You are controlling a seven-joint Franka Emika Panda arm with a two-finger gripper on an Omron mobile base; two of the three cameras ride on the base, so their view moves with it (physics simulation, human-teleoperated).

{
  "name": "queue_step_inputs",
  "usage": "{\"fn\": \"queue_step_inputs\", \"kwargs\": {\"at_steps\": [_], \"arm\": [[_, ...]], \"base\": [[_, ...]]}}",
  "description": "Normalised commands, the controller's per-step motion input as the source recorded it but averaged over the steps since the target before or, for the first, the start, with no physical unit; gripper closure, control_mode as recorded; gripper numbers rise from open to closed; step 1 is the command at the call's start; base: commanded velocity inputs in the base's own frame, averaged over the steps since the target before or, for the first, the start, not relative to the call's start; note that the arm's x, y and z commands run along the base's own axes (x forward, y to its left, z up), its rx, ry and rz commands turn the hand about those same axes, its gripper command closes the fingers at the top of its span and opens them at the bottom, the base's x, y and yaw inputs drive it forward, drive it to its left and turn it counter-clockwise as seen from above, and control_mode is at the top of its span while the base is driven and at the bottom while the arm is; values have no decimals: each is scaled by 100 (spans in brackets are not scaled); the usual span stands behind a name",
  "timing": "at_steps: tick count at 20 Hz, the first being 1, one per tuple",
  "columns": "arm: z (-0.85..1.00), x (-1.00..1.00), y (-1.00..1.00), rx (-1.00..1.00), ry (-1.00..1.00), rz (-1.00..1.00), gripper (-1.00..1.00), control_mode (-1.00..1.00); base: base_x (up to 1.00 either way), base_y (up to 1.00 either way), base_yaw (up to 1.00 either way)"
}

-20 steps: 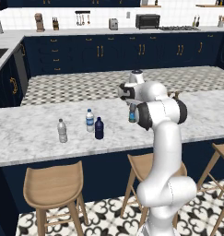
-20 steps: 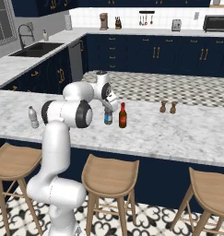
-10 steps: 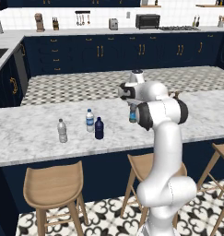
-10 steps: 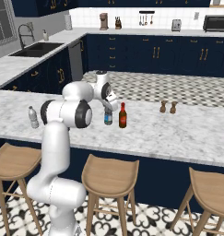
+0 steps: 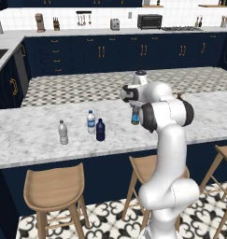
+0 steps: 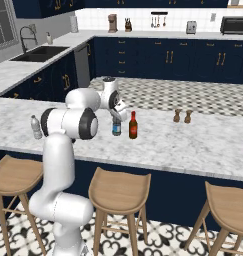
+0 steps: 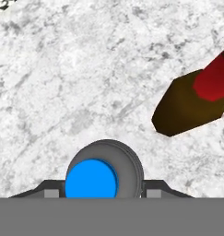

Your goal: Move the plastic bottles in the middle to the plastics group, and the glass bottles in the middle to the glass group.

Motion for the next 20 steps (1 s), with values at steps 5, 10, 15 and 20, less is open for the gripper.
{"fn": "queue_step_inputs", "kwargs": {"at_steps": [5, 10, 15, 20], "arm": [[8, -52, 15, 0, -16, 11, 100, -100], [15, -49, 27, 0, -13, 10, 100, -100], [18, -46, 31, 0, -7, 13, 100, -100], [18, -31, 32, 0, -3, 17, 100, -100]], "base": [[0, 0, 0], [0, 0, 0], [0, 0, 0], [0, 0, 0]]}}
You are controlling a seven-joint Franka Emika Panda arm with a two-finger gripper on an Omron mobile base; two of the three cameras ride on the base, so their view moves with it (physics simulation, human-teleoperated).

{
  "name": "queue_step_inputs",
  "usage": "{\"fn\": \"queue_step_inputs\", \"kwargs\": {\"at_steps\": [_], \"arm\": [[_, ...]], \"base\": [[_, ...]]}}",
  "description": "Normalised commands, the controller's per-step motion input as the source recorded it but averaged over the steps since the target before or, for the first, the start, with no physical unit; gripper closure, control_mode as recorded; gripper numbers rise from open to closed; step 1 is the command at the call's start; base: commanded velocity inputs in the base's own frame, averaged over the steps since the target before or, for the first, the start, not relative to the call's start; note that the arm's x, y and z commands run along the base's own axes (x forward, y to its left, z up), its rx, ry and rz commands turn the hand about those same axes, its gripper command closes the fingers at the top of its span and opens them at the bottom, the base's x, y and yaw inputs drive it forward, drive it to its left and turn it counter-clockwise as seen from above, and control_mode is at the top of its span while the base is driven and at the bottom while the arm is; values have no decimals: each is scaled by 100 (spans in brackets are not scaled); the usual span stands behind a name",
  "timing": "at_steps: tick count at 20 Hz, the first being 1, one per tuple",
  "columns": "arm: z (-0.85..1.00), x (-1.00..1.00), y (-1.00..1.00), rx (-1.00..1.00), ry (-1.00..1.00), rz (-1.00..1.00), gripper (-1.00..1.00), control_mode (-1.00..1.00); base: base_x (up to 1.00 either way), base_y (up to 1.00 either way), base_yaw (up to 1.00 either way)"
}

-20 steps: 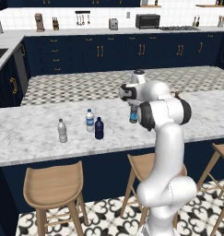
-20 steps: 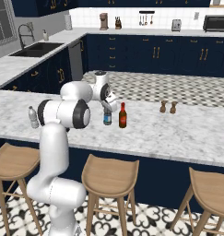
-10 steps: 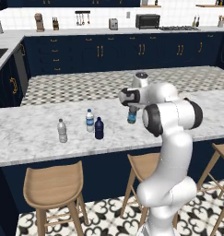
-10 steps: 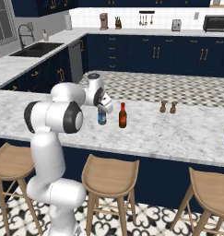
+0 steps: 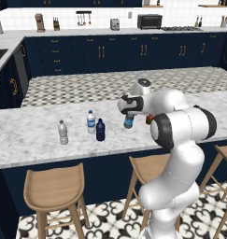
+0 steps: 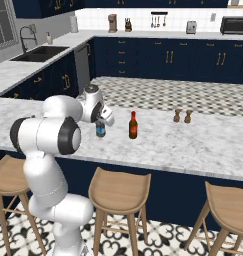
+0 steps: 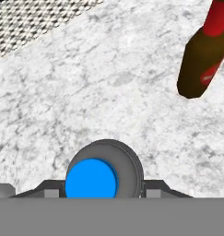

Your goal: Move the plastic bottles in the middle to the plastics group, and the glass bottles in the middle to the glass group.

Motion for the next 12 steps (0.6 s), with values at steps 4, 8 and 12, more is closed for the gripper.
{"fn": "queue_step_inputs", "kwargs": {"at_steps": [4, 8, 12], "arm": [[28, -6, 21, 0, 0, 21, 100, -100], [23, 0, 27, 0, 3, 24, 100, -100], [5, 0, 31, -1, 8, 25, 100, -100]], "base": [[0, 0, 0], [0, 0, 0], [0, 0, 0]]}}
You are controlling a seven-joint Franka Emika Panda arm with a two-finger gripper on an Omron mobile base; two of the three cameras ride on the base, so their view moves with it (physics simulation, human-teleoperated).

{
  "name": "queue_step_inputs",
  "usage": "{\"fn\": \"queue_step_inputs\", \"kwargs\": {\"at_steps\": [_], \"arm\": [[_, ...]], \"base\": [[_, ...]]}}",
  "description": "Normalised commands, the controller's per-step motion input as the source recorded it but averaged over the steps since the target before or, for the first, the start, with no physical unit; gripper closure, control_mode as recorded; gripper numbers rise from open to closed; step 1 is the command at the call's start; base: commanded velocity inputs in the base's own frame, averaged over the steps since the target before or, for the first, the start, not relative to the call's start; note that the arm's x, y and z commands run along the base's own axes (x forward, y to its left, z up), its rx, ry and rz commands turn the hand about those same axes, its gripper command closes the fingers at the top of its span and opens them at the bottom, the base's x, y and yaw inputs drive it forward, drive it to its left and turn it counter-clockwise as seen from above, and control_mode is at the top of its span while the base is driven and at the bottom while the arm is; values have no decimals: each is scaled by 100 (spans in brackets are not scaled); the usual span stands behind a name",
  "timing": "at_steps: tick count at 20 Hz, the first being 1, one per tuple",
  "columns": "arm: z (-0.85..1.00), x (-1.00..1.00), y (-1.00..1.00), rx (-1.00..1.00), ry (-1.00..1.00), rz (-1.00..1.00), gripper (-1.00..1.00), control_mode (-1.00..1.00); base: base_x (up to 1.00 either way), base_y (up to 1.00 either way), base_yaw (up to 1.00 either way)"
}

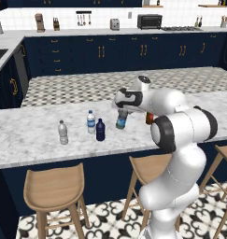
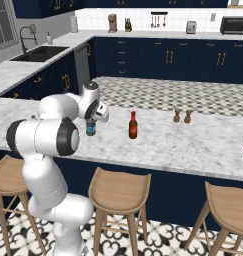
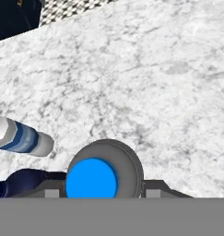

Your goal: Move the plastic bottles in the middle to the plastics group, and the glass bottles in the middle to the glass group.

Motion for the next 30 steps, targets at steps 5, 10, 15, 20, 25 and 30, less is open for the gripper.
{"fn": "queue_step_inputs", "kwargs": {"at_steps": [5, 10, 15, 20, 25, 30], "arm": [[0, -1, 35, -2, 2, 20, 100, -100], [0, 0, 23, -7, 0, 16, 100, -100], [0, 0, 30, -15, 0, 23, 100, -100], [0, 4, 7, -3, 1, 18, 100, -100], [-5, 9, 3, -1, 0, 20, 100, -100], [-19, 19, 0, 0, 0, 19, 100, -100]], "base": [[0, 0, 0], [0, 0, 0], [0, 0, 0], [0, 0, 0], [0, 0, 0], [0, 0, 0]]}}
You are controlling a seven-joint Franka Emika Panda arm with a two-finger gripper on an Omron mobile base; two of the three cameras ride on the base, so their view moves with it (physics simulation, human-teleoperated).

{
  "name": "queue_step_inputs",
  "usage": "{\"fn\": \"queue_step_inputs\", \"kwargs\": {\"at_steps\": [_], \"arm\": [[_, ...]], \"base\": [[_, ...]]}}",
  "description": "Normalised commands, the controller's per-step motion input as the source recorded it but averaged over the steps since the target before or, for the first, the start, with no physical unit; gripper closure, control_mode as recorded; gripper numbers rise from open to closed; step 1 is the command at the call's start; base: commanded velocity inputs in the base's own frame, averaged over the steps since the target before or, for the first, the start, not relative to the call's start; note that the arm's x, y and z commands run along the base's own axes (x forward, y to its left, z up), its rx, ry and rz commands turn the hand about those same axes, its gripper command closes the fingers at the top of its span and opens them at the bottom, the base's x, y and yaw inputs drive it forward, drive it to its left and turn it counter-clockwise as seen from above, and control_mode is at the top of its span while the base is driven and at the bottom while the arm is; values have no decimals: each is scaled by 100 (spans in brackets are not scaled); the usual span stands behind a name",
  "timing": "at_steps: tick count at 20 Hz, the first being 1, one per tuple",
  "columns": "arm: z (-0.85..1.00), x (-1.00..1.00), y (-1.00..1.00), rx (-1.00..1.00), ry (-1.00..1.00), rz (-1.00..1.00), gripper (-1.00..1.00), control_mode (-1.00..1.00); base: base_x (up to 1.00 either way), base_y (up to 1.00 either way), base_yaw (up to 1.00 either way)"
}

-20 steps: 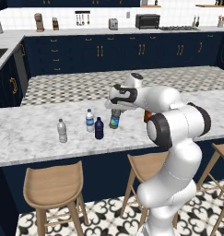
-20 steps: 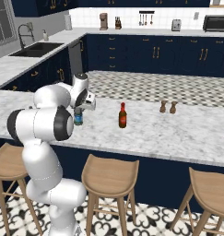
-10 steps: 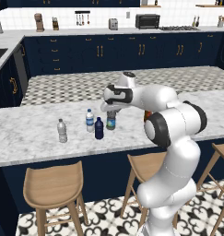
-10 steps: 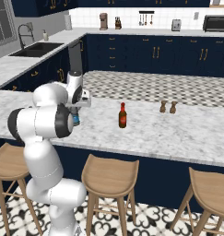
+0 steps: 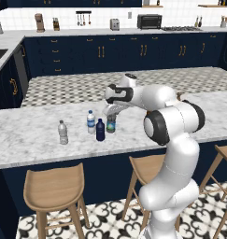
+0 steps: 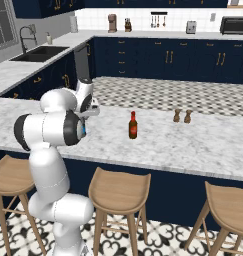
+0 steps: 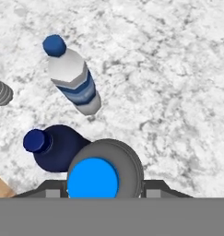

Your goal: Move the plastic bottles in the middle to the plastics group, and the glass bottles in the middle to the glass group.

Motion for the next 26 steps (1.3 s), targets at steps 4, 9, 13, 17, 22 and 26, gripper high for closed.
{"fn": "queue_step_inputs", "kwargs": {"at_steps": [4, 9, 13, 17, 22, 26], "arm": [[-7, 19, 0, 0, 0, 20, 100, -100], [0, 12, 0, 0, 0, 17, 100, -100], [-1, 9, 9, 0, 0, 12, 100, -100], [-2, 1, 9, 0, 0, 6, 100, -100], [-22, 0, 10, 0, 0, 6, 100, -100], [-40, 0, 1, 0, 0, 6, 100, -100]], "base": [[0, 0, 0], [0, 0, 0], [0, 0, 0], [0, 0, 0], [0, 0, 0], [0, 0, 0]]}}
